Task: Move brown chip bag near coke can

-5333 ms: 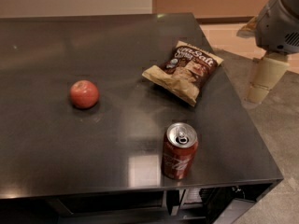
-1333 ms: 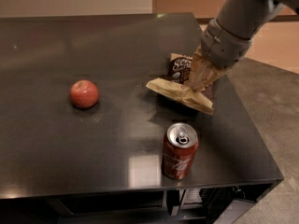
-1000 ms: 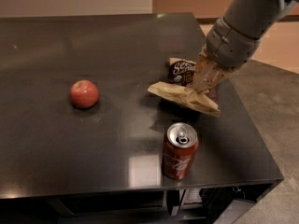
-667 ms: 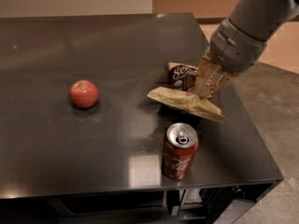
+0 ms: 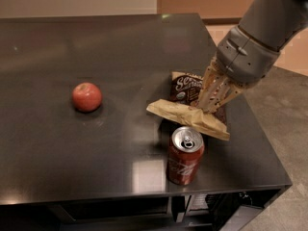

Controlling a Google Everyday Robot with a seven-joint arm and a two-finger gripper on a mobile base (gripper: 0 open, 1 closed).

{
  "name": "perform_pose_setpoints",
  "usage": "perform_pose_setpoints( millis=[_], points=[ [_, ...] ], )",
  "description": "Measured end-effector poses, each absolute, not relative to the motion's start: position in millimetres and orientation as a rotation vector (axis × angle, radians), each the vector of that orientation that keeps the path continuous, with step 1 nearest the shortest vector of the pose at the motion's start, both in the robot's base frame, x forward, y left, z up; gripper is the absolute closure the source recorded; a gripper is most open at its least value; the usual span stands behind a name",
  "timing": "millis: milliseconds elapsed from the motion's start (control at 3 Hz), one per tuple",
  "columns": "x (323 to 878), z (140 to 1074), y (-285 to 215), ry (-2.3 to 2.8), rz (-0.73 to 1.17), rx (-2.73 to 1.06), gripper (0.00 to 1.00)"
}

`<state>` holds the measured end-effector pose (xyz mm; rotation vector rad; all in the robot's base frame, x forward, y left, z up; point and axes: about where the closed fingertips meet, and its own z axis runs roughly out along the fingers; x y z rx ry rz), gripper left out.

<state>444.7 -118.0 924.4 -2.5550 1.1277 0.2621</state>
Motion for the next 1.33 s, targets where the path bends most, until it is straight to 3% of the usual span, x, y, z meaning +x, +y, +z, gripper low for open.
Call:
perform_pose_setpoints(
  millis=[1000, 1333],
  points=[
    [444, 926, -108, 1.156, 0.275, -2.489, 0.12],
    [446, 927, -106, 1.154, 0.262, -2.481, 0.00]
  ],
)
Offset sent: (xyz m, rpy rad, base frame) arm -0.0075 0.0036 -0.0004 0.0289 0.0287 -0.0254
